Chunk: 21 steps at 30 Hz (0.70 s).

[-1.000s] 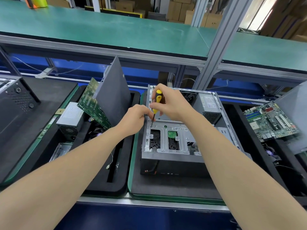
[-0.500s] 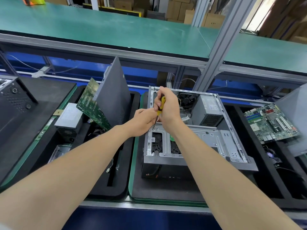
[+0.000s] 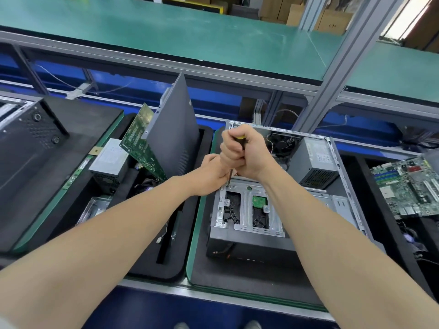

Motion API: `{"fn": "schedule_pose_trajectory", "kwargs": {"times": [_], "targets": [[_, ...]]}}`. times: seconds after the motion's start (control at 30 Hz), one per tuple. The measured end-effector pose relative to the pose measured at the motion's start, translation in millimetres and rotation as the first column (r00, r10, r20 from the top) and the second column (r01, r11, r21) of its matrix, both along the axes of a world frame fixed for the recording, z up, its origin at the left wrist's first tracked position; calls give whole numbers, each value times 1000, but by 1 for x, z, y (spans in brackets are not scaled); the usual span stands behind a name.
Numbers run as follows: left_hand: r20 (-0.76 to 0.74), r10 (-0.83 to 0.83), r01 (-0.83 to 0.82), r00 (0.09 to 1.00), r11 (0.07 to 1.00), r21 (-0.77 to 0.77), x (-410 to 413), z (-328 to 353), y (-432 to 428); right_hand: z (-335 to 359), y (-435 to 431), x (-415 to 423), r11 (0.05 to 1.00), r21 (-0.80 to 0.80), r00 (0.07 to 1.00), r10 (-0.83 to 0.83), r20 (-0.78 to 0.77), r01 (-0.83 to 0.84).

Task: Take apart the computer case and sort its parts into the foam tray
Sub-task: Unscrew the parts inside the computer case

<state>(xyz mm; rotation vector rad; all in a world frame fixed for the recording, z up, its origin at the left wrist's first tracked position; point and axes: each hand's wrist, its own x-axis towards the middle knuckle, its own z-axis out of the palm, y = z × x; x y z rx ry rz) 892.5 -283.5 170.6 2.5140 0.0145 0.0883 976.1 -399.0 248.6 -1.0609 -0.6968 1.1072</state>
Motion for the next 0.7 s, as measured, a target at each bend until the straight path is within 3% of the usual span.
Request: {"fn": "schedule_pose_trajectory", "kwargs": {"times": [0.17,0.27,0.37,0.47,0.53,0.6,0.7], "targets": [[-34,-116,121,993,938,326,7,6,7,-1,-1,12,992,60,989,118,-88,-113],[36,-110,96,993,957,272,6,-1,7,-1,0,6,997,64,998,55,-29,-53],[65,-85,75,994,987,142,7,-6,5,0,-3,-3,989,35,988,-144,50,142],[55,-75,70,996,994,87,6,-6,3,2,-5,-20,915,-8,891,-390,233,403],[82,-78,71,994,994,77,6,-4,1,1,-4,-32,808,-3,767,-558,316,589],[62,-62,58,996,996,64,8,-3,1,0,-1,-40,687,18,646,-691,323,726],[36,-42,41,998,999,25,9,-6,2,1,7,-51,587,10,563,-781,269,809]]}}
